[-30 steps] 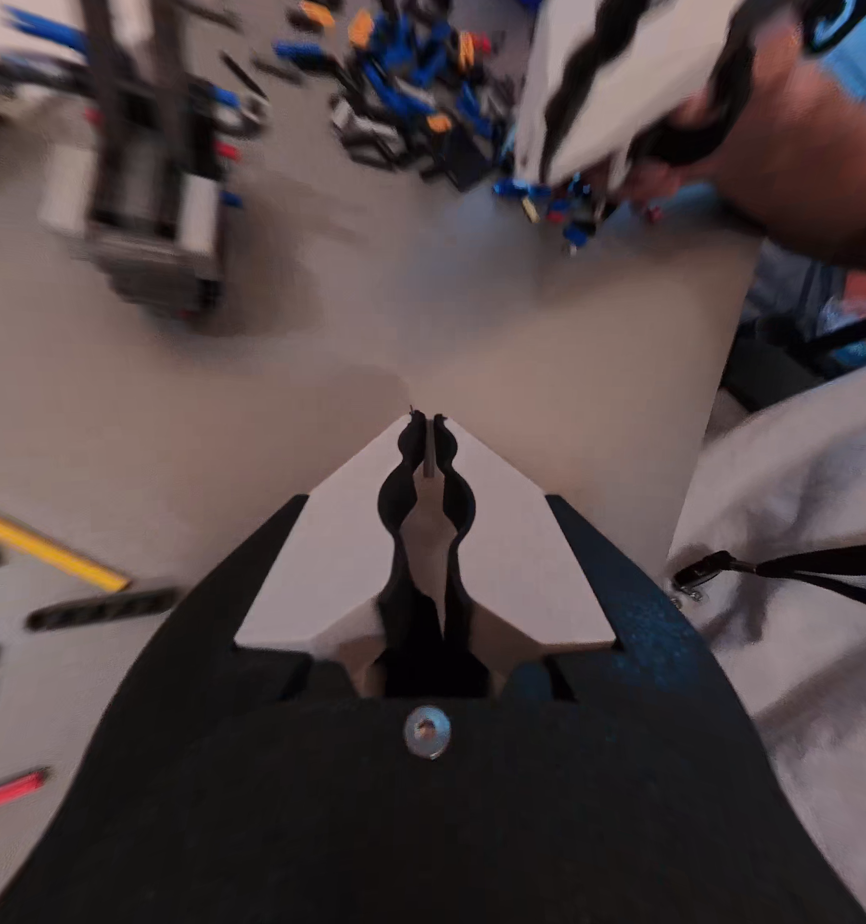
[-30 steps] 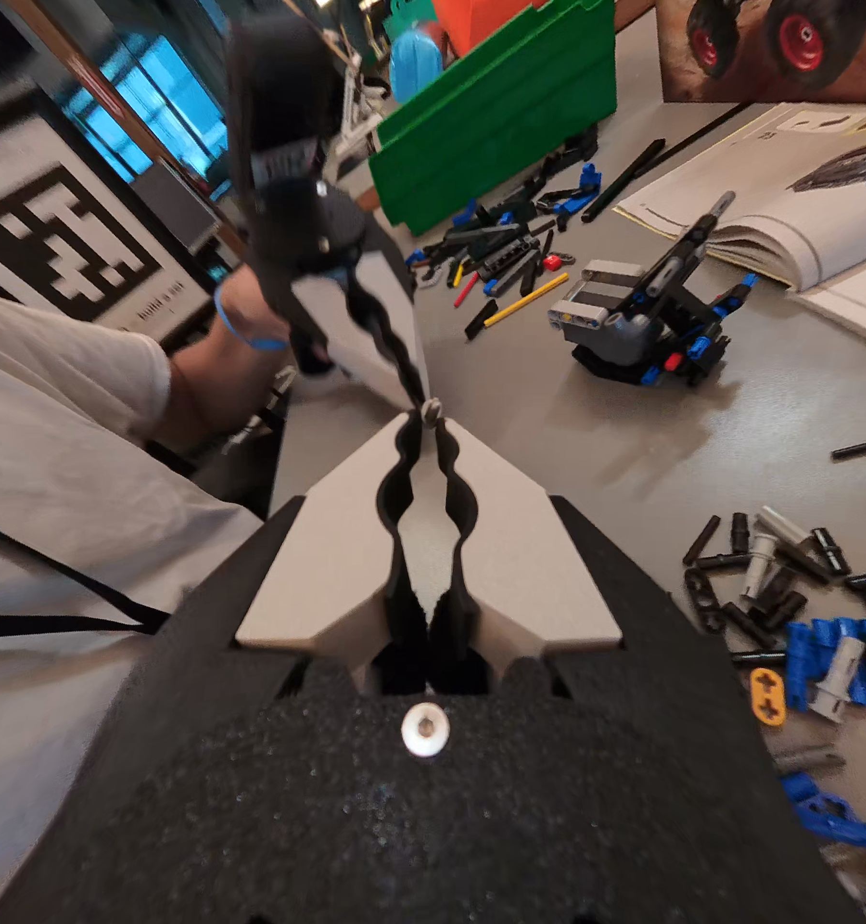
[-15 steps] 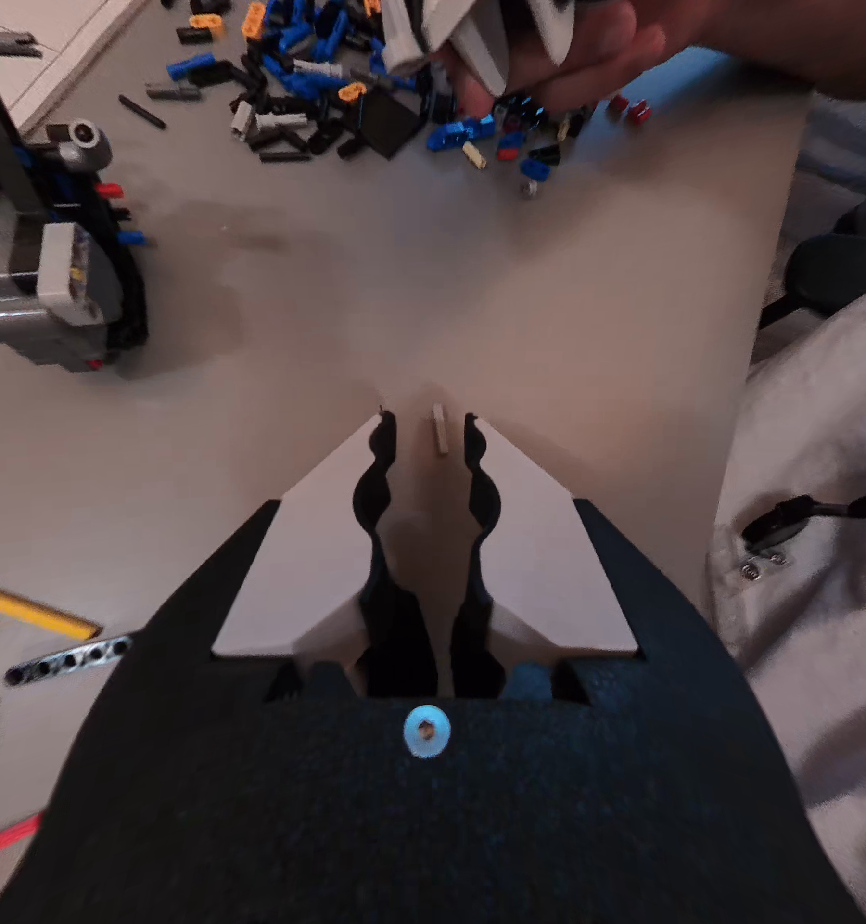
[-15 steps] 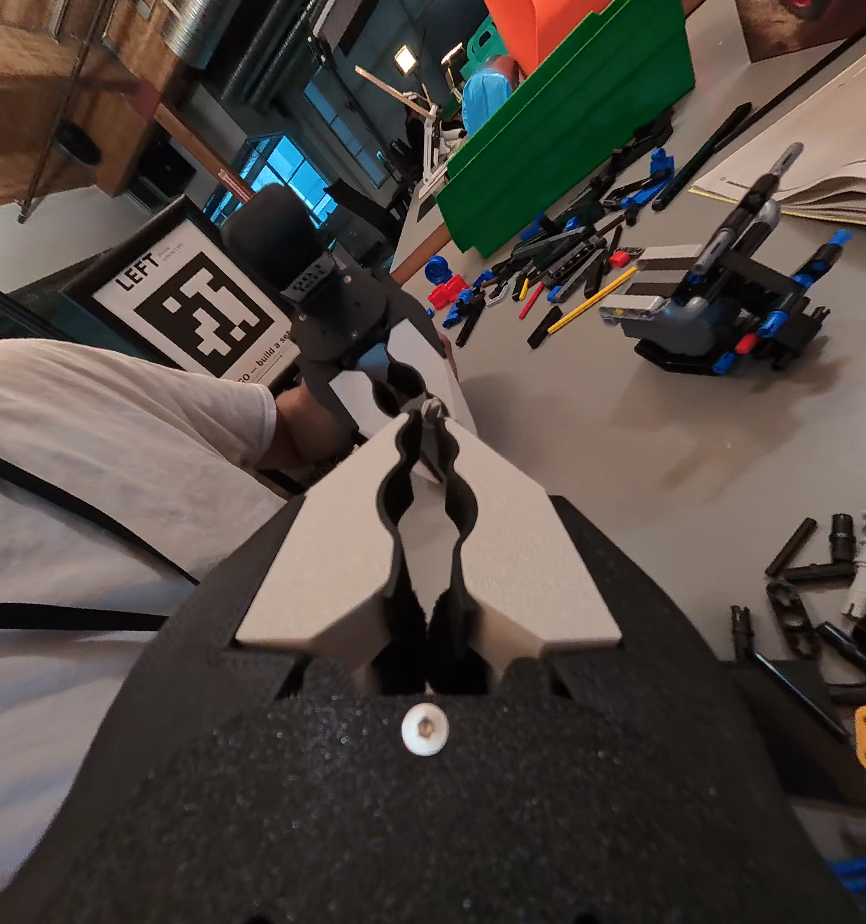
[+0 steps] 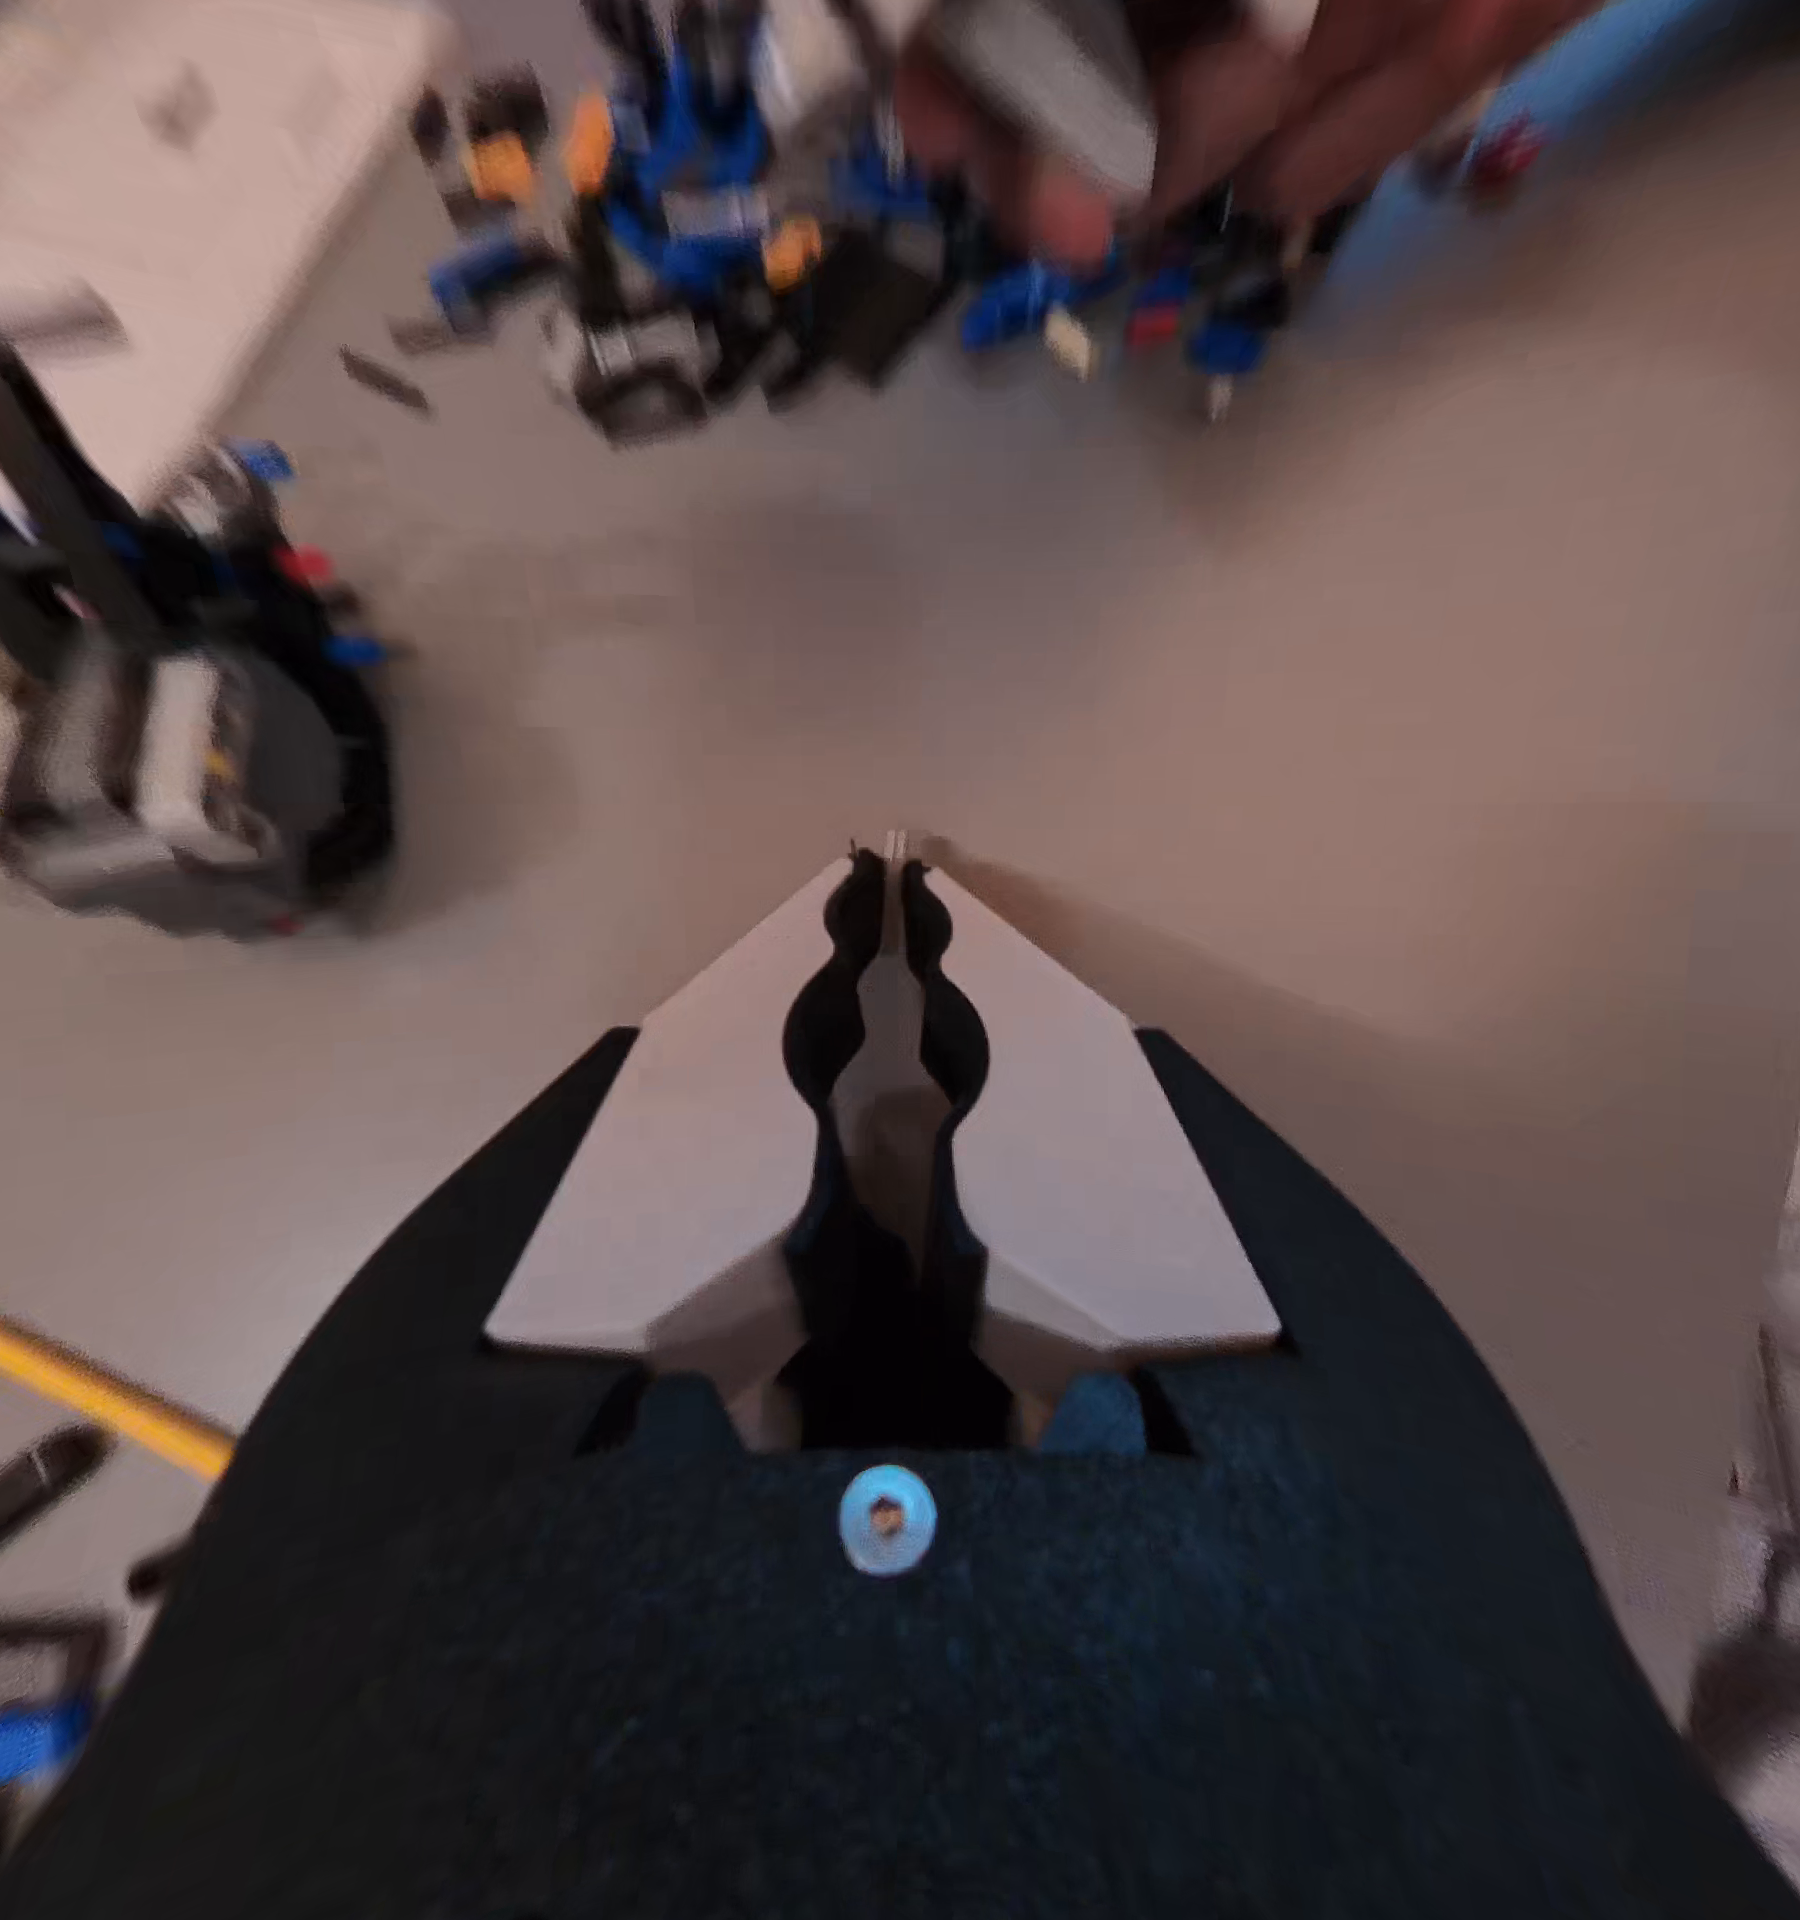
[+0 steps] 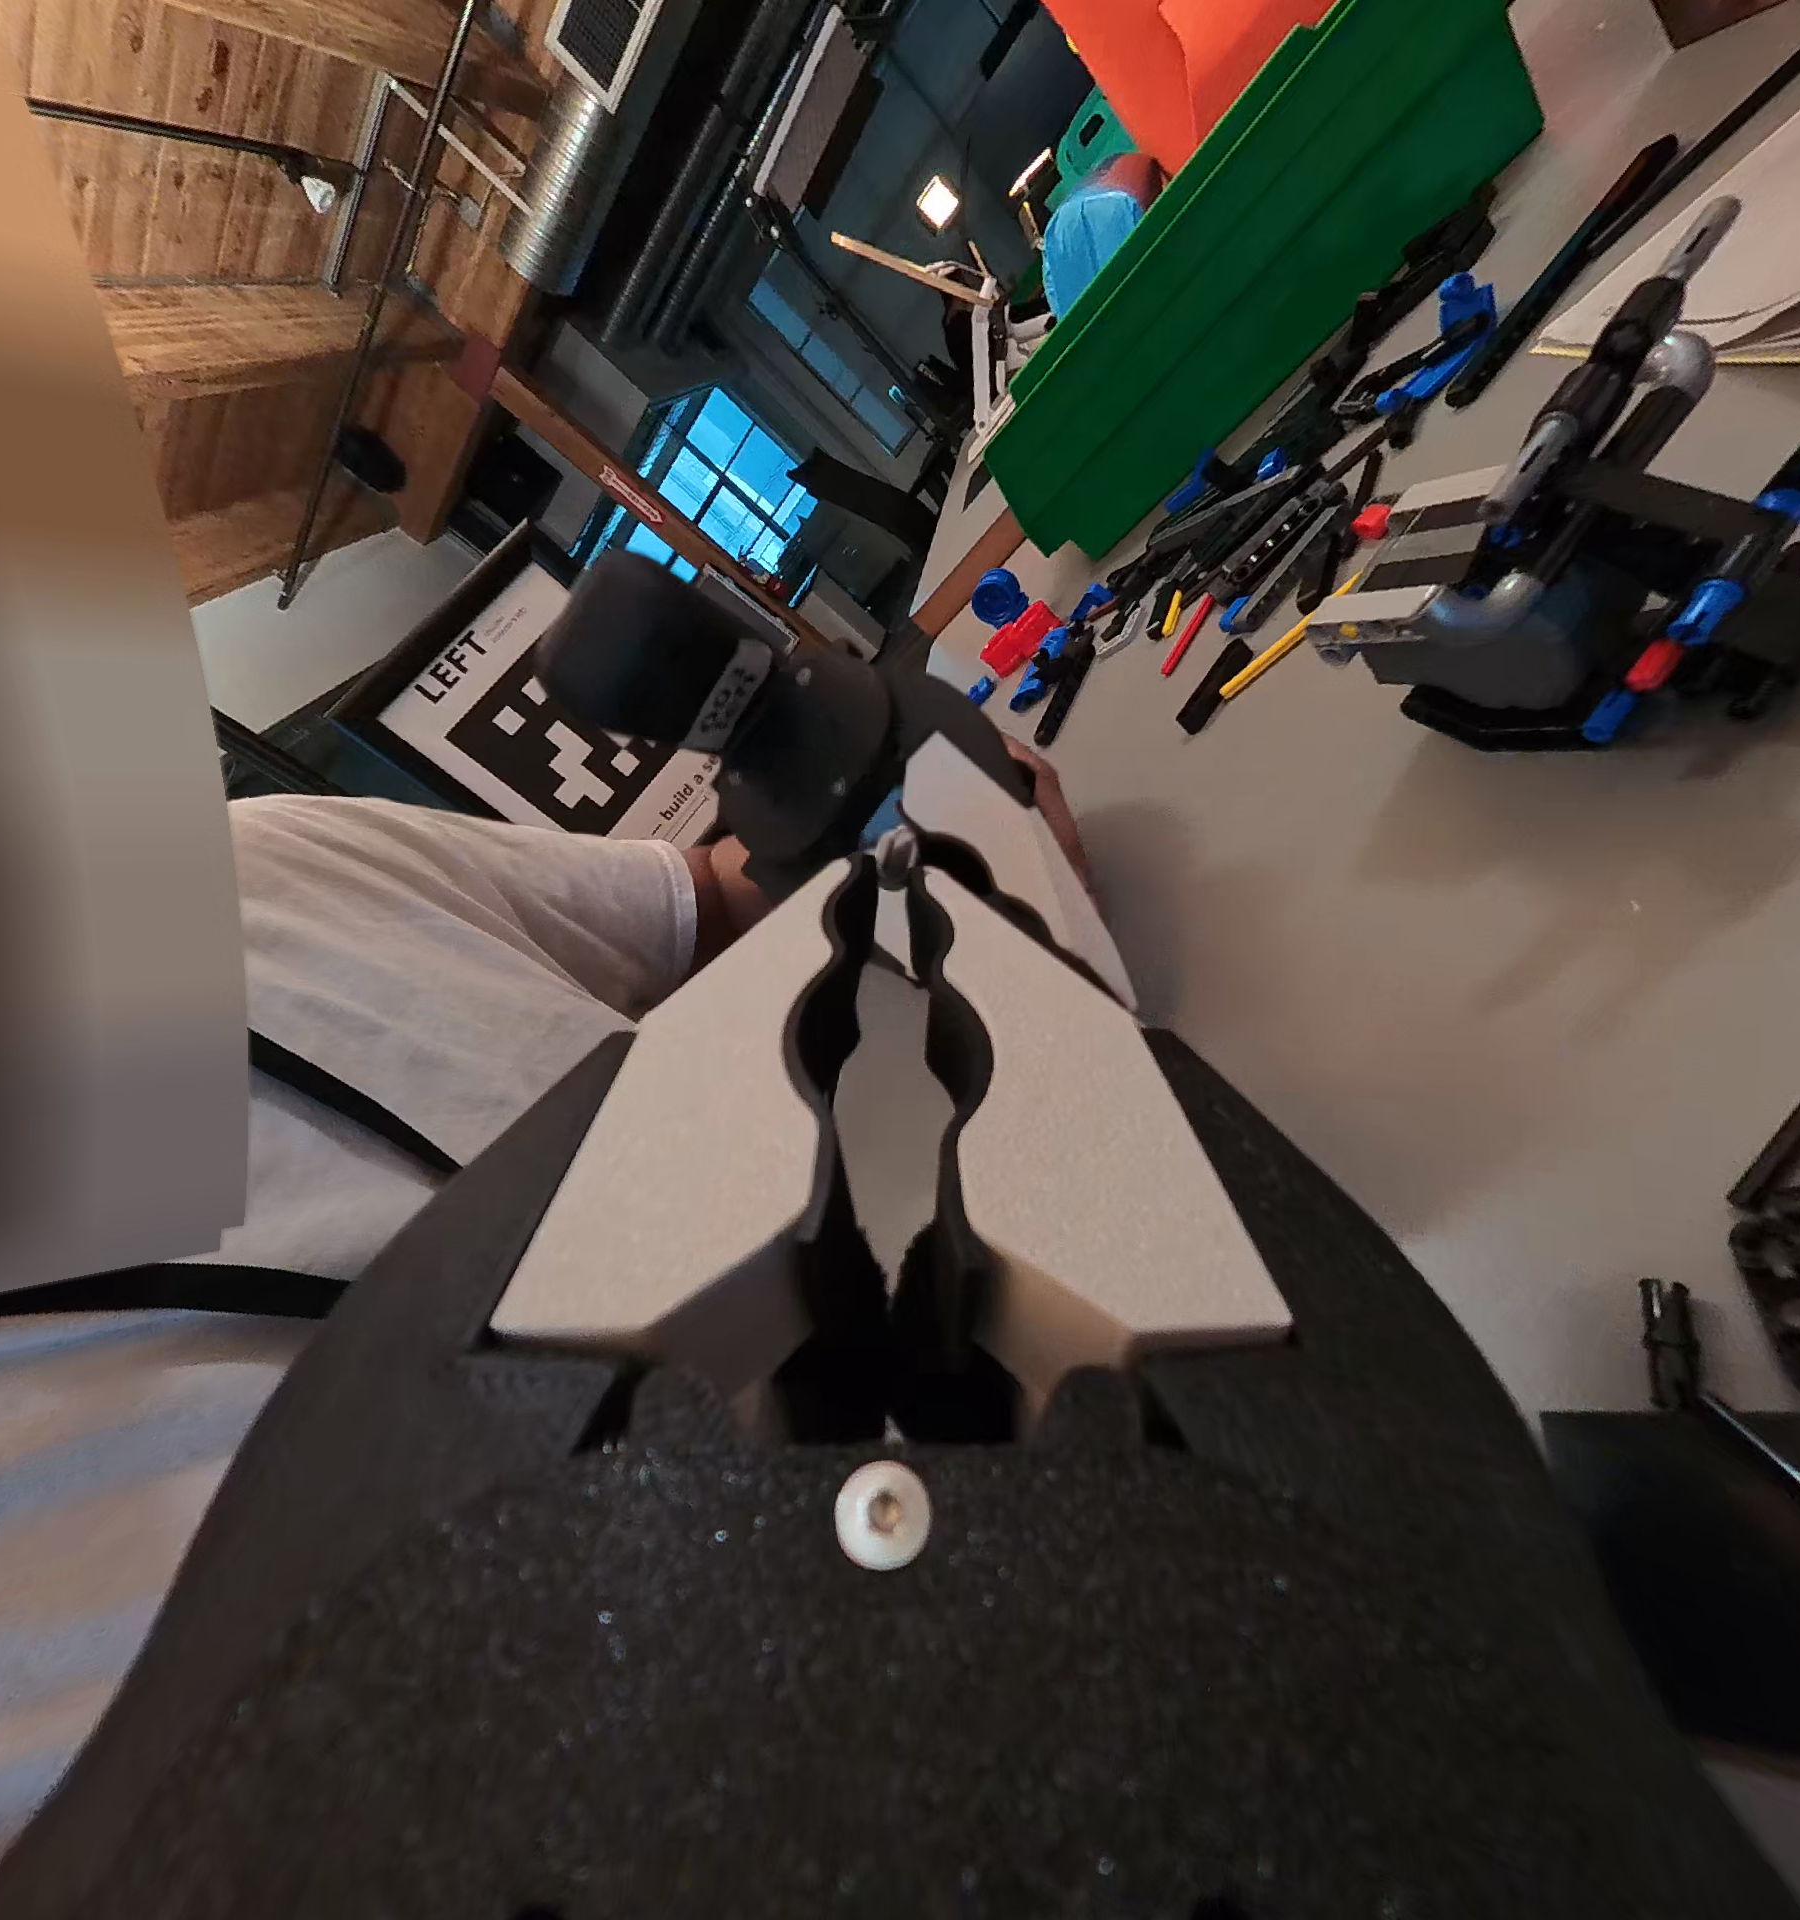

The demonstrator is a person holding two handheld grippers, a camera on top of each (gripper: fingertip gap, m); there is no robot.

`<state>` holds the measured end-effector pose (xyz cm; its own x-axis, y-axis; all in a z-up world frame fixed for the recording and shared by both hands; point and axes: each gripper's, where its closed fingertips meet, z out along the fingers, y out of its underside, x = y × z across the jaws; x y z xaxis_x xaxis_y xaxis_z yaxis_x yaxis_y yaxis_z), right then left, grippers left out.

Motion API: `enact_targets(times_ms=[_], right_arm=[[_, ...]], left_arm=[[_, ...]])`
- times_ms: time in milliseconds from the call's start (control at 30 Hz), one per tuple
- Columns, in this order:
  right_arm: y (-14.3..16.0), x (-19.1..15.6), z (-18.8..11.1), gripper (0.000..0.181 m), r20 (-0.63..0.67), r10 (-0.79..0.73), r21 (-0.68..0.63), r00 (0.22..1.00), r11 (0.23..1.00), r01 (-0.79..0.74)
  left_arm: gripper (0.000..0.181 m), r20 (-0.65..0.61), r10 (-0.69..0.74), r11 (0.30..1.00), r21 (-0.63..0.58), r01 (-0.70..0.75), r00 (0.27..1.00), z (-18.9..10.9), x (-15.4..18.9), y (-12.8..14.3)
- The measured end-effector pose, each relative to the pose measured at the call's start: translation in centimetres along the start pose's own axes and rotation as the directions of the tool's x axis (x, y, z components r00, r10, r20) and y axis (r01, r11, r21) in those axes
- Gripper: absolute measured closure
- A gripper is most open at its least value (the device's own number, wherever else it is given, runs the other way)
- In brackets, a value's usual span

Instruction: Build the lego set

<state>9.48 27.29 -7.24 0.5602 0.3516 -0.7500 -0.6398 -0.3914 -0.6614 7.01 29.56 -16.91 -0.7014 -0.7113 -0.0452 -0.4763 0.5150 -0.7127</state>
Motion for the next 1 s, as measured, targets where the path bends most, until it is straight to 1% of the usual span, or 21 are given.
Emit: enact_targets(times_ms=[33,67,100,133,167,233,267,300,333,400,467,500,533,633,700,800,867,933,1000], right_arm=[[-0.2,-0.2,0.0,0.177,0.006,-0.007,0.013,1.000,1.000,0.006],[-0.5,-0.3,-0.1,0.177,0.005,-0.019,0.028,1.000,0.999,0.019],[-0.7,-0.1,-0.3,0.177,-0.009,-0.041,0.038,0.999,0.998,0.041],[-1.0,0.0,-0.5,0.177,-0.025,-0.059,0.043,0.998,0.997,0.060],[-1.3,0.0,-0.8,0.177,-0.030,-0.079,0.054,0.996,0.995,0.081],[-1.4,0.2,-1.2,0.177,-0.054,-0.110,0.044,0.992,0.993,0.112],[-1.4,0.6,-1.4,0.177,-0.072,-0.119,0.035,0.990,0.992,0.122],[-1.5,0.7,-1.5,0.177,-0.075,-0.123,0.040,0.990,0.991,0.126],[-1.6,0.9,-1.6,0.177,-0.087,-0.134,0.043,0.987,0.990,0.138],[-1.6,1.3,-1.7,0.176,-0.137,-0.234,0.025,0.962,0.970,0.240],[-1.3,1.1,-1.4,0.176,-0.178,-0.380,-0.028,0.908,0.924,0.381],[-1.0,1.3,-1.2,0.176,-0.211,-0.446,-0.069,0.870,0.895,0.442],[-0.8,1.2,-1.0,0.176,-0.223,-0.485,-0.093,0.846,0.874,0.477],[-0.9,0.3,-0.5,0.176,-0.222,-0.549,-0.087,0.806,0.834,0.544],[-1.1,-0.5,-0.4,0.177,-0.199,-0.548,-0.058,0.812,0.834,0.549],[-0.8,-0.1,-0.2,0.176,-0.209,-0.572,-0.085,0.793,0.818,0.568],[-0.8,-0.1,-0.1,0.176,-0.195,-0.533,-0.067,0.823,0.845,0.531],[-1.5,-0.6,-0.2,0.177,-0.114,-0.372,0.029,0.921,0.926,0.377],[-1.9,-0.5,-0.3,0.177,-0.042,-0.209,0.092,0.977,0.973,0.212]], left_arm=[[0.179,-0.038,-0.002,0.996,0.091,0.006,0.999,-0.4,0.0,-1.7],[0.179,-0.130,-0.041,0.982,0.179,0.064,0.991,-1.0,0.5,-3.7],[0.179,-0.229,-0.093,0.958,0.244,0.149,0.969,-1.8,0.7,-5.6],[0.179,-0.330,-0.112,0.923,0.315,0.221,0.937,-2.8,0.8,-7.5],[0.180,-0.390,-0.120,0.886,0.372,0.276,0.913,-3.5,0.4,-8.9],[0.179,-0.420,-0.172,0.849,0.396,0.350,0.891,-3.3,-1.6,-9.6],[0.180,-0.450,-0.160,0.819,0.436,0.373,0.879,-3.6,-2.0,-9.9],[0.179,-0.453,-0.145,0.797,0.473,0.375,0.880,-3.6,-2.3,-9.9],[0.179,-0.453,-0.135,0.782,0.497,0.376,0.881,-3.5,-2.4,-9.6],[0.179,-0.503,-0.111,0.759,0.514,0.400,0.857,-3.9,-1.4,-9.5],[0.179,-0.450,-0.048,0.763,0.559,0.323,0.892,-4.3,-1.0,-9.4],[0.179,-0.445,-0.033,0.763,0.566,0.310,0.895,-4.4,-0.9,-9.4],[0.179,-0.459,-0.028,0.762,0.565,0.316,0.888,-4.5,-0.8,-9.4],[0.179,-0.482,-0.041,0.758,0.556,0.341,0.875,-4.6,-1.0,-9.4],[0.179,-0.492,-0.039,0.759,0.552,0.346,0.870,-4.6,-0.9,-9.4],[0.179,-0.505,-0.047,0.758,0.544,0.359,0.862,-4.5,-1.0,-9.4],[0.179,-0.510,-0.050,0.759,0.540,0.364,0.859,-4.5,-1.0,-9.4],[0.179,-0.516,-0.050,0.759,0.537,0.368,0.855,-4.5,-0.9,-9.4],[0.179,-0.520,-0.049,0.758,0.537,0.371,0.853,-4.4,-0.9,-9.5]])
